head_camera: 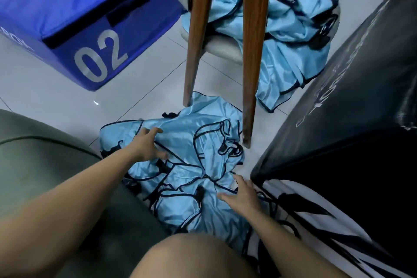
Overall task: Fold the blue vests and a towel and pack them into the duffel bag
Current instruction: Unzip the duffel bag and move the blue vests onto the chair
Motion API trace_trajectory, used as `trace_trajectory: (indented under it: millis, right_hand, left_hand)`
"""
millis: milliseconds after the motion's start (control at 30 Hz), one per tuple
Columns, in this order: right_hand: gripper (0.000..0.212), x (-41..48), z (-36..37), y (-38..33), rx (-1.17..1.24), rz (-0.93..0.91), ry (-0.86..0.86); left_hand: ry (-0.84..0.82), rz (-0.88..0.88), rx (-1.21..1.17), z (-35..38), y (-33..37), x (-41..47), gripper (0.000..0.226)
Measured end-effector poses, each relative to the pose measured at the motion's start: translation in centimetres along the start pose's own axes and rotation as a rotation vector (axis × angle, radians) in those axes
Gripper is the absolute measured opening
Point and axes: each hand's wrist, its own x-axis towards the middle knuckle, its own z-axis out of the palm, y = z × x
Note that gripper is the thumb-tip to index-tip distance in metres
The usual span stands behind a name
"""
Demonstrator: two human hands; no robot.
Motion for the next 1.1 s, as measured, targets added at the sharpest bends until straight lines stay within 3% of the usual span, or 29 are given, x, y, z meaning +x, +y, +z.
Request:
trace_trajectory:
  millis: [233,333,467,633,767,900,1000,1100]
  right_hand:
    - [0.124,2.6,4.2,5.4,0.078,0.308,-0.016]
    - [0.120,2.7,5.3,5.5,0.150,0.256,0.050]
    - [0.122,2.9,5.9,3.6,0.313,0.164,0.027]
    - [0.122,3.7,6.2,0.4,0.543,0.036,-0.087]
    - [0.122,4.4,6.5,-1.1,0.554,-0.005,-0.110]
    - [0.094,4.3,6.1,-2.2,0.519,-0.062,-0.111]
    - [0.079,4.2,6.1,-2.5,0.494,-0.093,-0.079]
    - [0.071,3.4,5.1,-3.1,0.487,-0.114,-0.060]
  left_hand:
    - [-0.053,-0.214,0.069,2.5,-3.2,4.2,0.134]
    - [-0.163,-0.245,-0.090,4.0,-3.8,4.8,0.149]
    - [-0.224,-0.143,-0.158,7.0,-3.2,5.9,0.158]
    - [-0.318,-0.051,-0.098,9.1,-1.5,5.6,0.149]
    - [-0.350,0.019,-0.203,11.3,-1.7,5.4,0.133]
    - [-0.354,0.134,-0.276,11.7,1.0,3.3,0.113]
    - [-0.348,0.112,-0.383,11.0,3.1,1.5,0.082]
    - [-0.363,0.098,-0.473,10.0,3.8,0.3,0.067]
